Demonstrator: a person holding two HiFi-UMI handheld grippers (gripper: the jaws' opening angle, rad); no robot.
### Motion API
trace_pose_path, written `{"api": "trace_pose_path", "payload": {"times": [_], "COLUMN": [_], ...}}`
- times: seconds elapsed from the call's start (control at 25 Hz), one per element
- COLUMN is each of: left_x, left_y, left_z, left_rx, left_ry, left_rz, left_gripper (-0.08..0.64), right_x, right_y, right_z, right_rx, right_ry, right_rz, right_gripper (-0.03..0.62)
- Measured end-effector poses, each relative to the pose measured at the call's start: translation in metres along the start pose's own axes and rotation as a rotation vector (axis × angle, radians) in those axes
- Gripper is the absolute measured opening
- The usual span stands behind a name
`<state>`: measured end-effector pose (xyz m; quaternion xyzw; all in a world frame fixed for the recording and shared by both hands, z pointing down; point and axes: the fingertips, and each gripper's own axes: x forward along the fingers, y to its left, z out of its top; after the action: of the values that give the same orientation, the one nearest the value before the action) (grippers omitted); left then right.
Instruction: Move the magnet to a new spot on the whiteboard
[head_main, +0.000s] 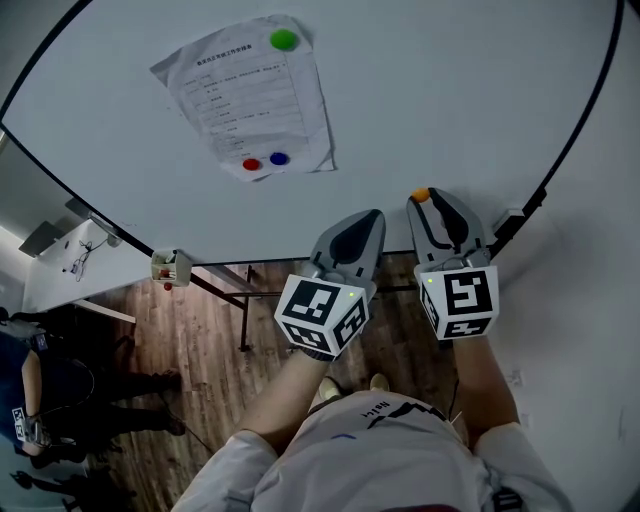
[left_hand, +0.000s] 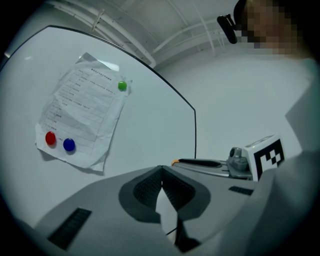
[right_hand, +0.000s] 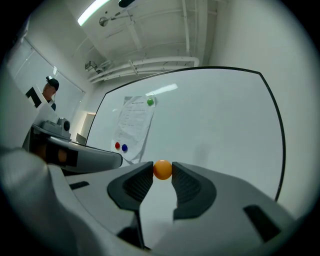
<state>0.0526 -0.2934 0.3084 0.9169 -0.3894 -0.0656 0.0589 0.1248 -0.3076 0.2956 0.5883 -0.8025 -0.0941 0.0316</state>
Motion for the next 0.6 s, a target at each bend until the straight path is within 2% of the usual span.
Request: {"api": "trace_pose_path", "payload": {"times": [0.6], "left_x": [0.017], "left_y": [0.029], "left_z": [-0.020], "left_rx": [-0.011], "left_ry": [0.029], "left_rz": [0.039], "left_gripper": [0.012], "right_x": [0.042], "right_y": [-0.012], "right_z": [-0.034], "right_rx": [0.020], "right_ry": [0.035], "right_rz": [-0.001], "right_gripper": [0.124]}}
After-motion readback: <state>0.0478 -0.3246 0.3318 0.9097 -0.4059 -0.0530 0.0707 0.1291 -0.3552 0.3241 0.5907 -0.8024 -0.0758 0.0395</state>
